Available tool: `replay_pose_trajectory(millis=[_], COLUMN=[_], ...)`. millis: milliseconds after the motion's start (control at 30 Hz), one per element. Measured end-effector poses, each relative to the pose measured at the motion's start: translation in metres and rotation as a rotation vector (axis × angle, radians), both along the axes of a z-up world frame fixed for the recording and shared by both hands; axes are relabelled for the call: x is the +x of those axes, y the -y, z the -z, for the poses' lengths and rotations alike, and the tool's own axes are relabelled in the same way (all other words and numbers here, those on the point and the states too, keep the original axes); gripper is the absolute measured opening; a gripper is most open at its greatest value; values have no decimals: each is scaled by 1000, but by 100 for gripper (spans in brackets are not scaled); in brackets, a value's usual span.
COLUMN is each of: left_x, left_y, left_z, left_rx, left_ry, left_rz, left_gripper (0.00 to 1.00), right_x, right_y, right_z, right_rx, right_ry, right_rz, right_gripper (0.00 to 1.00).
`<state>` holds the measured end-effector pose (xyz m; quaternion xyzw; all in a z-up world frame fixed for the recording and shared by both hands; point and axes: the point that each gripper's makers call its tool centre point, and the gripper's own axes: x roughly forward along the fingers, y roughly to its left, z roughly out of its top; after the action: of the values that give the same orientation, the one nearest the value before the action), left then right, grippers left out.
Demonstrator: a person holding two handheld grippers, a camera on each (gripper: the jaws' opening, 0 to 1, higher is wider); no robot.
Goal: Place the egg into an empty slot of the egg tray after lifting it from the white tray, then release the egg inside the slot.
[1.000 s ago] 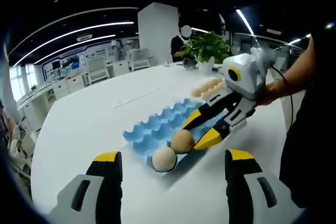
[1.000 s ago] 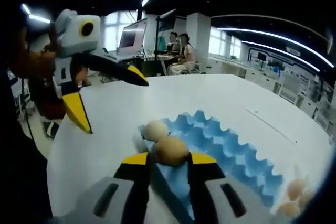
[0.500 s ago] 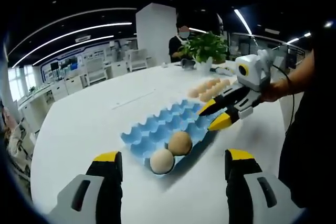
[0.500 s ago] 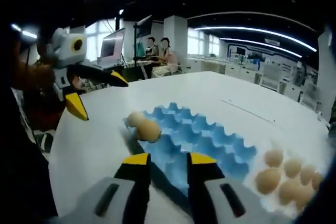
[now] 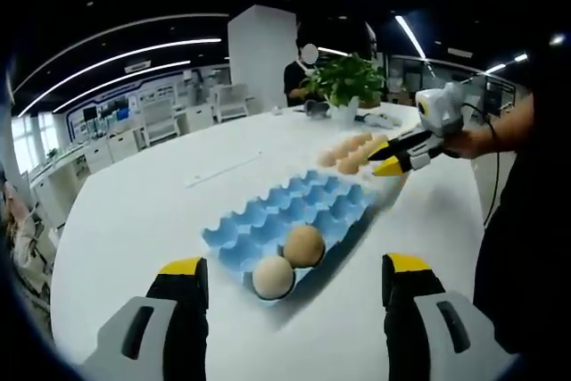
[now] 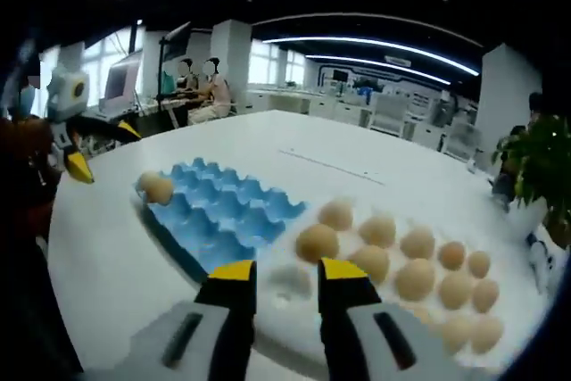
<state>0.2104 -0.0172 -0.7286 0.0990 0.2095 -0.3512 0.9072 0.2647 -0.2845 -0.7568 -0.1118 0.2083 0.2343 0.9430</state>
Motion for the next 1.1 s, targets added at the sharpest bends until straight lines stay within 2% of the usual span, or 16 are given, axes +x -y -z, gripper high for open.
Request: replay_pose_trajectory(millis=[100,167,333,400,433,500,600,667,733,800,1100], left_x=[0,0,0,1,1,1,1,1,1,1,1], left_y=[0,0,2,2,1,1,0,0,-1,-2,-3], left_z=[0,1,1,0,0,0,1,1,2,2,1], left_rx=[-3,0,-4,-3,-2,-2,-1,1,7,9,10], left_ry=[0,0,-3,-2,-1,-1,-2,-2,-3,-1,3], left_rz=[-1,0,3,1,0,-2,-4,-4,-4,-6,-15], left_gripper=[79,79,79,79,79,79,79,78,78,78,78], right_x=[5,7,10,9,10,8,9,10,9,9,8], right_y=[37,54,75,85,85,81,81,82,82,83,82], right_z=[-3,-5,-2,6,7,13,18,17,18,18,17], right_rx=[-32,-61,-48,-104,-95,-53,-70,-32,-68,-43,-50], right_ry=[26,37,28,-3,0,-32,-29,-37,-32,-31,-36], right_rz=[98,146,218,254,252,254,247,266,254,267,252], right_gripper=[27,27,27,28,28,28,30,29,28,27,25])
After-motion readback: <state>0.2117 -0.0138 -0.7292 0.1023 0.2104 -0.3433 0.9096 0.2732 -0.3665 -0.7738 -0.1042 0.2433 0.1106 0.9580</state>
